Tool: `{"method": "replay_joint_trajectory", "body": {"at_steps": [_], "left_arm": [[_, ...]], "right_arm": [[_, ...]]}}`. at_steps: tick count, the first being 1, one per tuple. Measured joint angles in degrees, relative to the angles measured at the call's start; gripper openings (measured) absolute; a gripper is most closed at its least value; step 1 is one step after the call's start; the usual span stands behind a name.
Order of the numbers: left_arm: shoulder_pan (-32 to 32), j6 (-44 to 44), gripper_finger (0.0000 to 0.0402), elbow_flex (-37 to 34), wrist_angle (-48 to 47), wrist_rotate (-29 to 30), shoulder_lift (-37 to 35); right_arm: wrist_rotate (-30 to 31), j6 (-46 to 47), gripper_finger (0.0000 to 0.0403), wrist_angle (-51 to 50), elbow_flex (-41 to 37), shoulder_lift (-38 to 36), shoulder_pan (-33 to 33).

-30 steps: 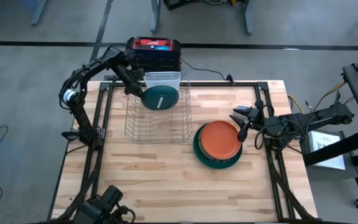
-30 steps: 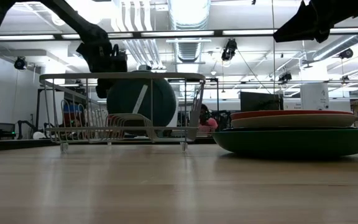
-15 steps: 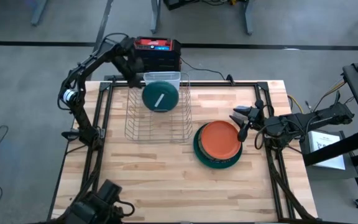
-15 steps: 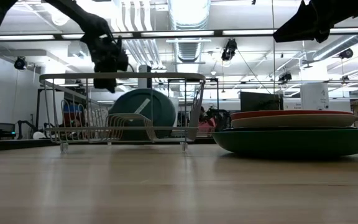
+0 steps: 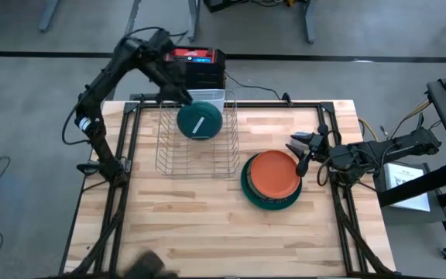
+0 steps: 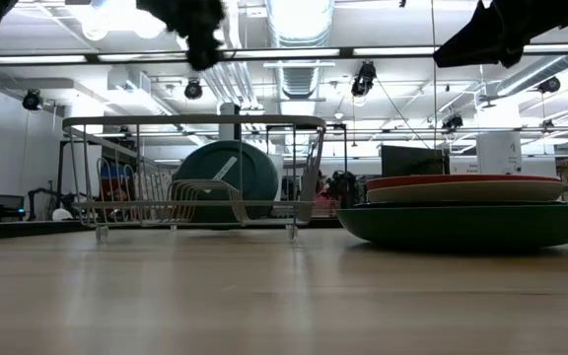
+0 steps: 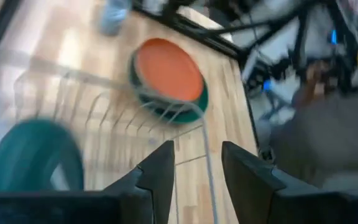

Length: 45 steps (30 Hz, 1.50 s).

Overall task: Sort dishes
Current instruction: Put the orange plate into the dish rack

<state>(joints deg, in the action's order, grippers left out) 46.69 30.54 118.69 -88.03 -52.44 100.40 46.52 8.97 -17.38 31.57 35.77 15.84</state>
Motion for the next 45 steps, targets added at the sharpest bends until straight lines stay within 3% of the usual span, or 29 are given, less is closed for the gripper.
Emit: {"method": "replay_joint_trajectory", "body": {"at_steps": [5, 8, 11, 16, 23, 30, 37, 45], "left_arm": [[-16.98, 1.82, 0.0118, 3.34, 2.72, 12.16, -0.26], [-25.23, 5.72, 0.0118, 3.14, 2.82, 14.08, -0.41], [-30.87, 2.48, 0.0117, 2.09, 6.41, 15.39, -0.54], [-38.15, -2.94, 0.0117, -2.16, 12.29, 29.87, -0.59], [-42.14, -9.95, 0.0117, -9.29, 16.55, 33.38, -1.02], [-45.2, -12.96, 0.0117, -15.82, 19.25, 35.18, -4.84], [-47.56, -18.93, 0.0117, -25.34, 25.35, 50.42, -14.26], [-47.69, -20.66, 0.0117, -37.17, 34.37, 55.6, -24.18]], "right_arm": [[-0.07, 2.7, 0.0158, -0.57, 0.0, 0.0, -0.01], [-0.75, 6.08, 0.0154, -2.38, 0.0, -0.02, 0.0], [-5.26, 8.32, 0.0151, -5.34, 0.0, 0.0, 0.0], [-13.48, 7.73, 0.0153, -6.42, -0.1, 1.86, 0.04], [-26.88, 7.53, 0.0139, -6.32, -0.66, 9.93, 0.93], [-28.0, 7.96, 0.0122, -3.32, -0.76, 21.59, 5.3], [-30.65, 10.6, 0.0122, 2.96, 0.63, 30.79, 6.94], [-31.46, 17.54, 0.0135, 3.15, 3.18, 39.52, 6.91]]}}
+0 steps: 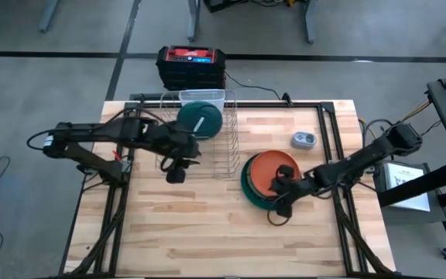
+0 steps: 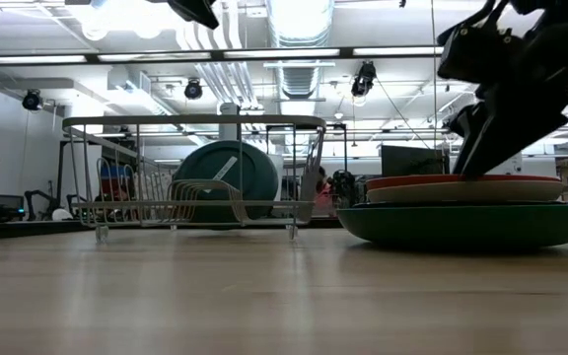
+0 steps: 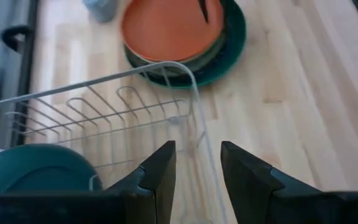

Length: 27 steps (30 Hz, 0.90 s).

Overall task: Sort dishes
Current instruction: Put the orange plate into the dish rack

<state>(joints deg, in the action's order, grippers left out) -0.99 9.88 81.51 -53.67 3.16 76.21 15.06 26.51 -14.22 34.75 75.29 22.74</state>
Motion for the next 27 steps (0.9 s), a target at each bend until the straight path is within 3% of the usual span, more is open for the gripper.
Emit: {"method": "replay_joint_trajectory", "body": {"at_steps": [9, 21, 27], "left_arm": [[-0.2, -2.73, 0.0117, -7.52, 5.84, 0.81, -6.3], [-1.79, -7.6, 0.0117, -12.09, 8.89, 0.82, -6.87], [-3.86, -8.74, 0.0117, -12.78, 10.75, 0.85, -6.92]], "right_arm": [[-0.05, 2.38, 0.0111, -0.39, 1.33, 4.08, -0.04], [-0.08, 2.86, 0.0029, -0.52, 1.39, 3.01, -0.02], [-0.62, 3.68, 0.0046, -0.62, 1.39, 2.92, -0.02]]}}
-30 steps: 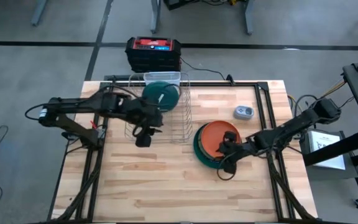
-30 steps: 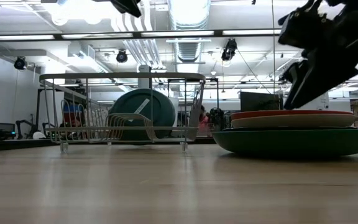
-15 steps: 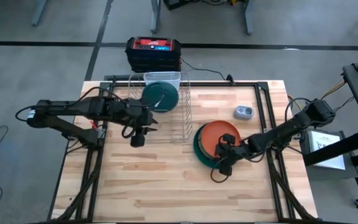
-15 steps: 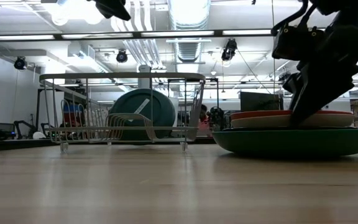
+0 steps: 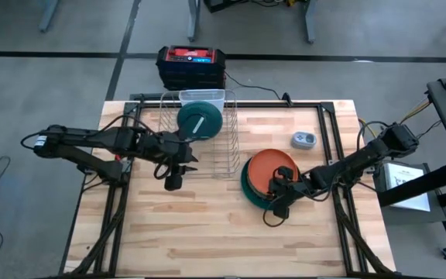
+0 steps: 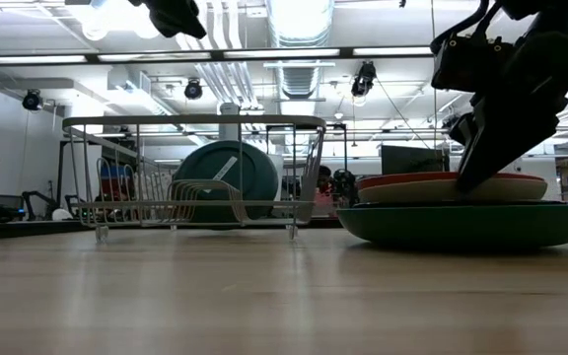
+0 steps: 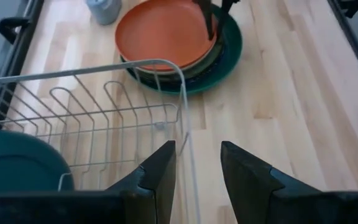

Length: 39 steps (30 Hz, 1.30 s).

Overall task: Sort dishes
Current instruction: Put the orange plate into the dish rack

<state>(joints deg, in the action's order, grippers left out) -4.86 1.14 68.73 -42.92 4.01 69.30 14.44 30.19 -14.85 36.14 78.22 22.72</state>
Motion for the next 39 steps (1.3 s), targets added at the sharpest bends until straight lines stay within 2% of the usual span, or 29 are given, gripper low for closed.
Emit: {"method": "replay_joint_trajectory", "body": {"at_steps": [7, 13, 21, 25, 28, 30, 33, 39], "left_arm": [[-2.54, 0.08, 0.0117, 0.0, 1.99, 0.03, 0.61], [-3.78, 0.3, 0.0117, 0.07, 4.43, 0.83, 0.61], [-6.03, -1.35, 0.0117, 0.04, 4.99, 12.06, 0.61], [-9.38, -3.91, 0.0117, -1.32, 7.73, 25.37, 0.55], [-13.17, -3.88, 0.0117, -4.49, 14.24, 37.28, 0.55], [-15.3, -2.86, 0.0117, -7.39, 20.24, 42.47, 0.55], [-17.1, 1.71, 0.0117, -11.22, 27.14, 43.24, 0.59], [-17.64, 4.38, 0.0117, -11.02, 28.8, 43.49, 0.42]], "right_arm": [[-0.14, 0.01, 0.009, -0.05, 0.0, 0.0, -0.02], [0.36, -0.12, 0.0102, -0.07, 0.0, 0.0, -0.02], [0.5, -0.27, 0.0089, -0.07, 0.0, -0.08, -0.32], [0.47, -0.43, 0.0082, -0.06, 0.0, -0.15, -1.26], [0.5, -0.56, 0.008, -0.05, 0.0, -0.15, -2.01], [0.47, -0.85, 0.0082, -0.06, 0.0, -0.17, -2.29], [0.37, -0.87, 0.0088, -0.05, 0.0, -0.22, -2.43], [0.1, -0.48, 0.0101, -0.03, 0.0, -0.6, -2.43]]}}
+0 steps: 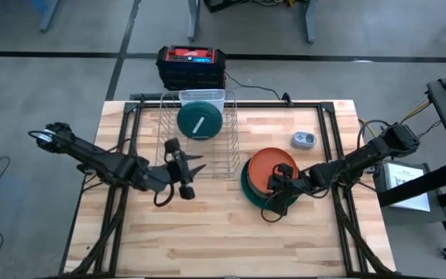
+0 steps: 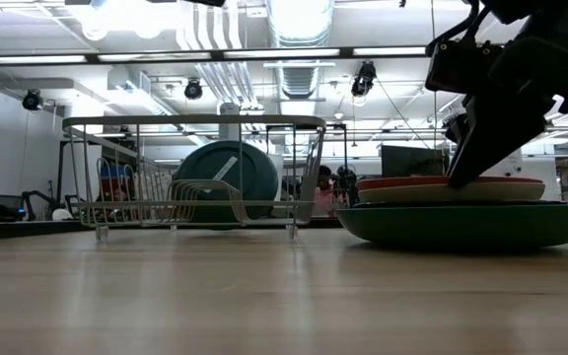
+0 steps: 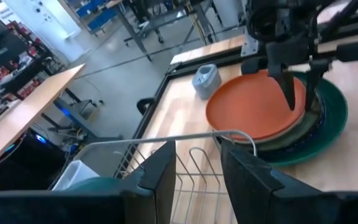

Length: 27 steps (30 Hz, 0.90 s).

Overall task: Sort dishes
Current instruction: Put the orange plate into the dish rack

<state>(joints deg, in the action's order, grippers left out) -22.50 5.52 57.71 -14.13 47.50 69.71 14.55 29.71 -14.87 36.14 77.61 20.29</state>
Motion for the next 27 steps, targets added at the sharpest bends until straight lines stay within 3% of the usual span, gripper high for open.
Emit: {"method": "replay_joint_trajectory", "body": {"at_steps": [6, 15, 21, 27], "left_arm": [[0.02, 1.32, 0.0117, 0.22, 0.04, 0.03, 0.13], [0.07, 1.73, 0.0117, -0.17, -0.03, 0.05, 0.13], [0.09, 2.34, 0.0117, -0.22, -0.01, 0.06, 0.13], [0.09, 2.36, 0.0117, -0.22, -0.01, 1.01, 0.15]], "right_arm": [[-0.02, 0.33, 0.0093, 0.2, -0.02, -0.34, 0.0], [-2.57, 0.36, 0.0007, 0.1, -0.02, -1.05, 0.01], [-4.06, 0.71, 0.0003, -0.54, -0.02, -4.49, 0.07], [-4.13, 0.66, 0.0001, -2.27, -0.02, -12.52, 0.09]]}}
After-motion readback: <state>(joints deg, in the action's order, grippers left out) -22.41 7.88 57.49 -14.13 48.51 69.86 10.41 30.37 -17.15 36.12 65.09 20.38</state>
